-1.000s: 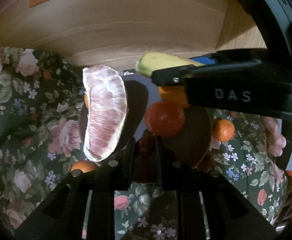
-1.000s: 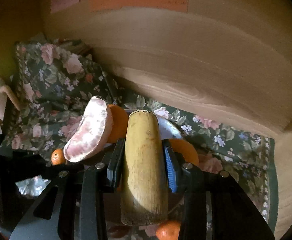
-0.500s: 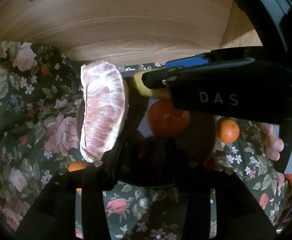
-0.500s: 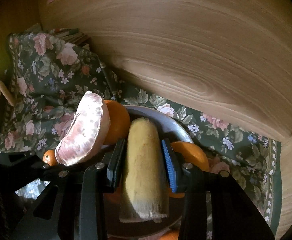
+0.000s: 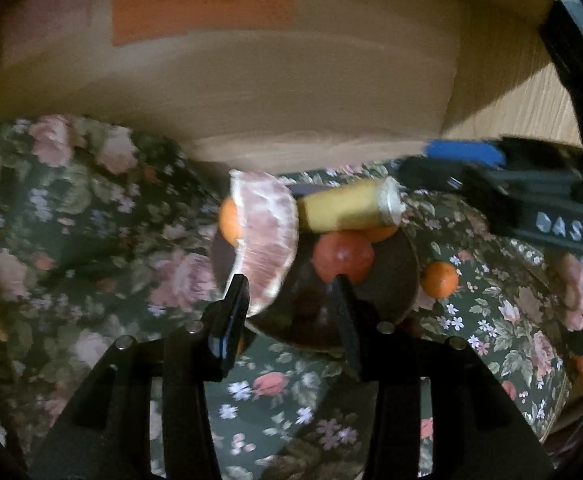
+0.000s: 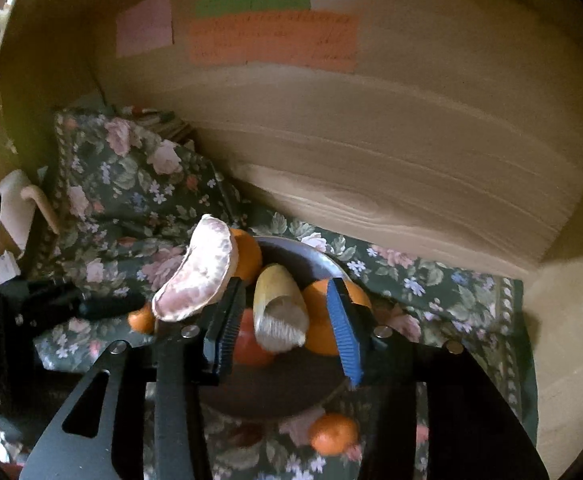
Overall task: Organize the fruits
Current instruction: 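Carry the yellow fruit onto the plate and open the right tool, then grasp the small tangerine beside the plate with the right tool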
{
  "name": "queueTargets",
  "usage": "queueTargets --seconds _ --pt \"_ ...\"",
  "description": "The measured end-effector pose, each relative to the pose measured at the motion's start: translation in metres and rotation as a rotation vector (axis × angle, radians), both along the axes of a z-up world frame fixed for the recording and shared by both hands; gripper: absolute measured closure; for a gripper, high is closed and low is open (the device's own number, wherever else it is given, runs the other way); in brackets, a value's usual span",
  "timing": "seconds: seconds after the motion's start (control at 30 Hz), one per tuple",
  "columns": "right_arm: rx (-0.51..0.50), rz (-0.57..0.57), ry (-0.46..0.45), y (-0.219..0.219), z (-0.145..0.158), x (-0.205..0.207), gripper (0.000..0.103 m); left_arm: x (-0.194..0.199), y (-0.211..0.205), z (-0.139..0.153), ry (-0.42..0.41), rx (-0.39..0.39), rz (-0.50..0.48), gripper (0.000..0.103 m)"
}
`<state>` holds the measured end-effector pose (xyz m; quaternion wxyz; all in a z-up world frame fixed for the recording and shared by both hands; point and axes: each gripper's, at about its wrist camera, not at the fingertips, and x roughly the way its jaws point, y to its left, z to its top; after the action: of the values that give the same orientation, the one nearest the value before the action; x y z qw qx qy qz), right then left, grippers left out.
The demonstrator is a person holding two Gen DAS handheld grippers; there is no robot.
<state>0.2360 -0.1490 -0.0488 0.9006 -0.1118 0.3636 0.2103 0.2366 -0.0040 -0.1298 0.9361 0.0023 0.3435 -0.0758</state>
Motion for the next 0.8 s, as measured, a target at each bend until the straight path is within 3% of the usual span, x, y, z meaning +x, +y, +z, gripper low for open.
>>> queueTargets --seconds 0.33,0.5,0.63,0.8 --pt "0.006 -0.054 -0.009 -0.022 -0.013 -0.038 0.059 -0.023 0.040 0.006 0.011 0.017 0.074 0.057" --pt "0.013 -0.090 0.023 -0.035 -0.028 -0.050 0.059 -0.023 0.057 -0.008 0.056 0.030 0.092 0.053" --pt "0.018 -0.119 0.062 -0.044 -0.045 -0.057 0.051 -0.023 0.064 -0.026 0.109 0.042 0.082 0.048" --pt "0.013 -0.149 0.127 -0.053 -0.070 -0.054 0.051 -0.011 0.064 -0.045 0.176 0.011 0.059 0.044"
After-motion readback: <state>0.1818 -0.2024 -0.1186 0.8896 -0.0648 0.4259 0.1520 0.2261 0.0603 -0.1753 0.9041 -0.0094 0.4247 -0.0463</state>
